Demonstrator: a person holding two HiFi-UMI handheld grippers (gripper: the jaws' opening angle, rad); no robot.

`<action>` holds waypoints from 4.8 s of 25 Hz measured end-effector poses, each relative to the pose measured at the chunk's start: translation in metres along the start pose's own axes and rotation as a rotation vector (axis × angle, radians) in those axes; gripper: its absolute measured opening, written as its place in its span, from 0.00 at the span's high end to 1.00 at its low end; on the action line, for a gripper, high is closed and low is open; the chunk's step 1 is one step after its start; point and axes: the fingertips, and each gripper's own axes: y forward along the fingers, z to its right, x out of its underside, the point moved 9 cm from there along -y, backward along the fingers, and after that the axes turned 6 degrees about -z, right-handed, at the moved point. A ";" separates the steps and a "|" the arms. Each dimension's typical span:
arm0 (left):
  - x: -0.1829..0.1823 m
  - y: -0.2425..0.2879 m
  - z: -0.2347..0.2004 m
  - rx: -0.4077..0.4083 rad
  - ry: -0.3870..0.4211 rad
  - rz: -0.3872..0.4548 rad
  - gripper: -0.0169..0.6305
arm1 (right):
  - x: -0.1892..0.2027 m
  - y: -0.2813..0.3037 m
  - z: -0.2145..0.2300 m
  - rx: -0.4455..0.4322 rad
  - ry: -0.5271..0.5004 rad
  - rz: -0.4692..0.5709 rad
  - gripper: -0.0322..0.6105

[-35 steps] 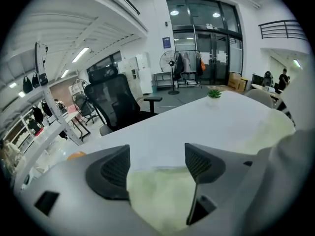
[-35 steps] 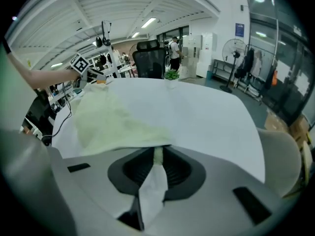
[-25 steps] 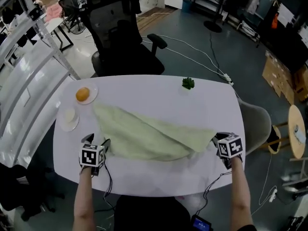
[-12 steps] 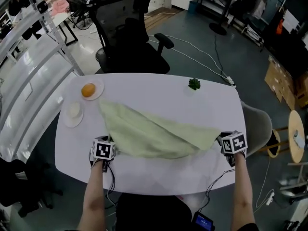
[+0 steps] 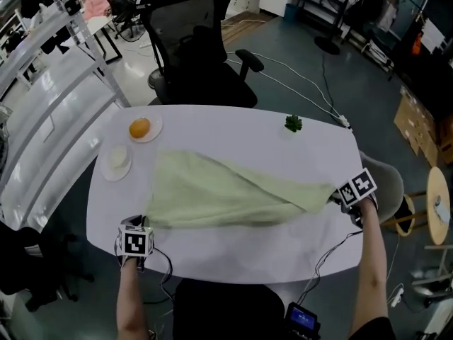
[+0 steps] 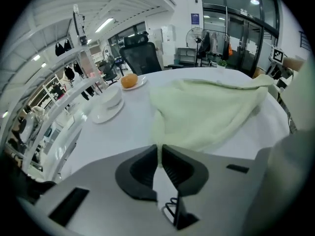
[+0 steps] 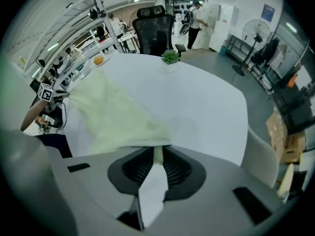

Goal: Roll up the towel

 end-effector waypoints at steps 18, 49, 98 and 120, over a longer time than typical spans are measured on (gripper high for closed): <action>0.081 -0.009 0.016 0.151 0.040 -0.183 0.48 | 0.071 0.066 -0.020 0.069 0.036 -0.017 0.59; -0.051 0.009 0.255 0.605 0.599 0.024 0.55 | 0.089 0.022 -0.125 0.439 -0.920 0.320 0.92; -0.052 -0.023 0.325 0.725 0.771 0.117 0.46 | 0.063 0.005 0.023 0.337 0.314 0.529 0.56; -0.089 0.015 0.404 0.676 0.838 0.139 0.91 | 0.133 0.057 -0.050 0.012 0.327 0.433 0.65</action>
